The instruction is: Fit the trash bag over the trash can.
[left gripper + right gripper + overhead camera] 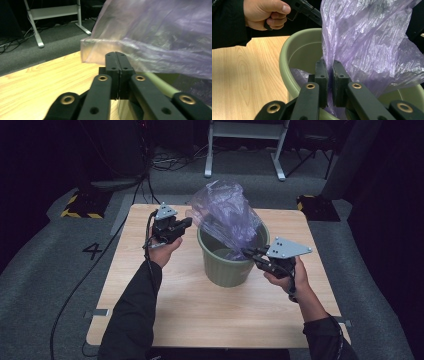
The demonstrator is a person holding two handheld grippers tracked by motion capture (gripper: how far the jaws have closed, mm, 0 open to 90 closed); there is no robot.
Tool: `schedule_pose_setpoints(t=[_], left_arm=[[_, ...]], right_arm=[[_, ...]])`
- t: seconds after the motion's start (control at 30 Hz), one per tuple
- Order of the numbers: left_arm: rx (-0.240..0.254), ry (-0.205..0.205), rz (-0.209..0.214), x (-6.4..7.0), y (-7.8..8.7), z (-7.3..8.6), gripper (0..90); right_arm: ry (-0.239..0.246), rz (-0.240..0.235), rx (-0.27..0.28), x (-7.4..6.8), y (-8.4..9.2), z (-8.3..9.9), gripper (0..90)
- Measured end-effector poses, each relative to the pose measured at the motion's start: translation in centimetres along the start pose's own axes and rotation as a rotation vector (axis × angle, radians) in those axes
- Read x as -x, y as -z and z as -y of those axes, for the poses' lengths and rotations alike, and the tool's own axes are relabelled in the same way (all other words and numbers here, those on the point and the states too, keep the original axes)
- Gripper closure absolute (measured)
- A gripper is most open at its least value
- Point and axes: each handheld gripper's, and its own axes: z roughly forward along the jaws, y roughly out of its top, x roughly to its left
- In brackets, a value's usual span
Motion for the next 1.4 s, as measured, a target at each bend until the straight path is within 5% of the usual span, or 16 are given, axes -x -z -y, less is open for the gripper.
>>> schedule_pose_setpoints(t=[0.13,0.27,0.33,0.4,0.5,0.77,0.87,0.9,0.93,1.07,1.27,1.33,1.37,1.4], left_arm=[[0.038,0.027,-0.003,-0.6,0.6,0.3,89.3],[0.044,0.038,0.013,-0.8,0.7,0.0,39.7],[0.054,0.021,0.017,-0.6,0.6,-0.2,35.9],[0.067,0.037,0.013,-0.5,0.3,-0.5,24.4],[0.075,0.071,0.018,-0.6,-0.4,-1.1,22.1],[0.025,0.109,-0.013,-0.5,-2.7,-2.4,33.2],[-0.012,0.089,-0.003,-0.4,-3.4,-2.4,50.8],[-0.027,0.073,0.004,-0.3,-3.6,-2.3,65.2],[-0.039,0.055,-0.006,-0.3,-3.7,-2.3,65.2],[-0.035,0.026,0.013,-0.3,-3.6,-2.2,88.7],[0.015,0.002,0.021,-0.2,-1.9,-1.9,89.9],[0.056,0.001,0.03,0.0,-0.9,-1.5,89.9],[0.072,-0.003,0.032,0.1,-0.4,-1.3,89.9],[0.081,-0.011,0.039,0.3,0.1,-1.2,89.9]], right_arm=[[-0.002,-0.003,0.002,0.1,0.2,0.3,85.3],[-0.004,-0.011,-0.002,0.1,0.4,0.4,85.1],[-0.001,-0.012,-0.002,0.1,0.4,0.3,84.6],[0.001,-0.014,-0.003,0.1,0.3,0.4,84.2],[-0.005,-0.018,-0.003,0.1,0.2,0.6,83.6],[-0.015,-0.043,0.026,0.3,0.5,1.3,83.5],[-0.012,-0.043,0.027,0.3,0.7,1.3,83.2],[-0.012,-0.043,0.028,0.3,0.8,1.3,82.9],[-0.012,-0.043,0.028,0.3,0.8,1.3,82.9],[-0.005,-0.039,0.019,0.4,0.7,1.2,82.6],[-0.025,-0.007,0.008,0.8,0.9,1.5,79.7],[-0.034,0.013,0.009,1.0,0.9,1.5,70.4],[-0.043,0.053,0.002,1.2,0.9,1.5,58.0],[-0.043,0.053,0.002,1.2,0.9,1.5,58.0]])
